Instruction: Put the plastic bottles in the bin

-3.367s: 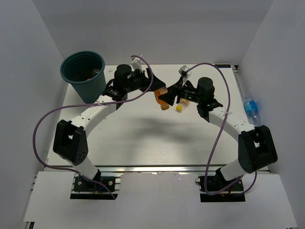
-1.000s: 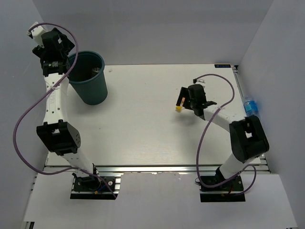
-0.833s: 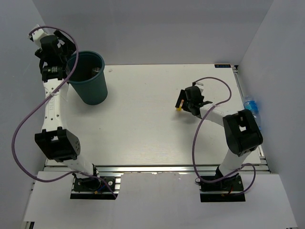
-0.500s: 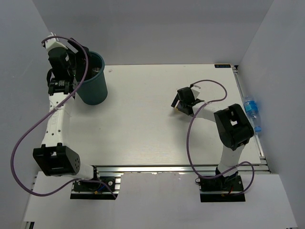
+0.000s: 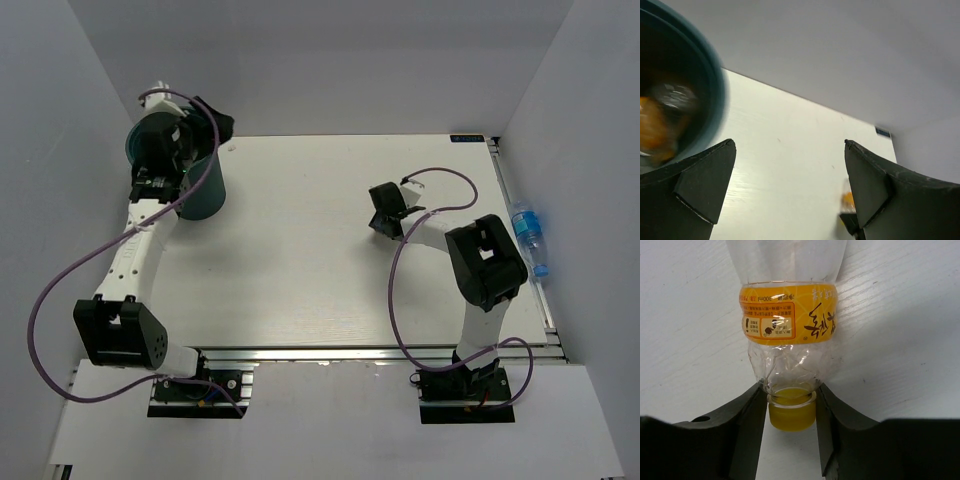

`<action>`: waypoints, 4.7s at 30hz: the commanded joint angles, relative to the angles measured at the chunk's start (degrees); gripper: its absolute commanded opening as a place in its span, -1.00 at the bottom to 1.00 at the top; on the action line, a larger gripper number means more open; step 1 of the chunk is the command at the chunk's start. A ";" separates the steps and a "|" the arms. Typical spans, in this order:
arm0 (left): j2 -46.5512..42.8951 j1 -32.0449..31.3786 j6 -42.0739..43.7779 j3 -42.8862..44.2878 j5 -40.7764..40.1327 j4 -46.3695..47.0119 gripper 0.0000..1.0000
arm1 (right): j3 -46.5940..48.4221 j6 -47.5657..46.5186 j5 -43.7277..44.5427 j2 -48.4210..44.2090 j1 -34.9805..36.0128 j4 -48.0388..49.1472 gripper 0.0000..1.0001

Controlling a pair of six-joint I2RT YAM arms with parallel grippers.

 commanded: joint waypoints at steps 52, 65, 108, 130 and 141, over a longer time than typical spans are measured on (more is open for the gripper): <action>11.17 -14.09 -6.19 3.24 19.57 14.17 -0.28 | 2.92 -33.20 -57.78 -29.19 0.55 10.43 0.74; 7.28 4.02 6.73 14.75 -38.46 -6.67 -0.17 | 0.38 -31.29 -45.83 -32.96 -8.22 1.03 0.79; -4.66 -6.85 4.19 -5.28 -9.55 0.36 0.96 | 5.56 -68.28 1.45 2.89 -48.14 1.90 0.61; -1.85 -7.38 1.55 -3.61 -3.15 2.11 0.96 | 7.22 -67.67 -19.44 -14.86 -43.22 -1.52 -0.77; 10.45 -22.13 0.49 5.68 5.04 7.22 0.96 | 10.05 -50.44 -55.55 -19.43 -27.93 0.48 -0.65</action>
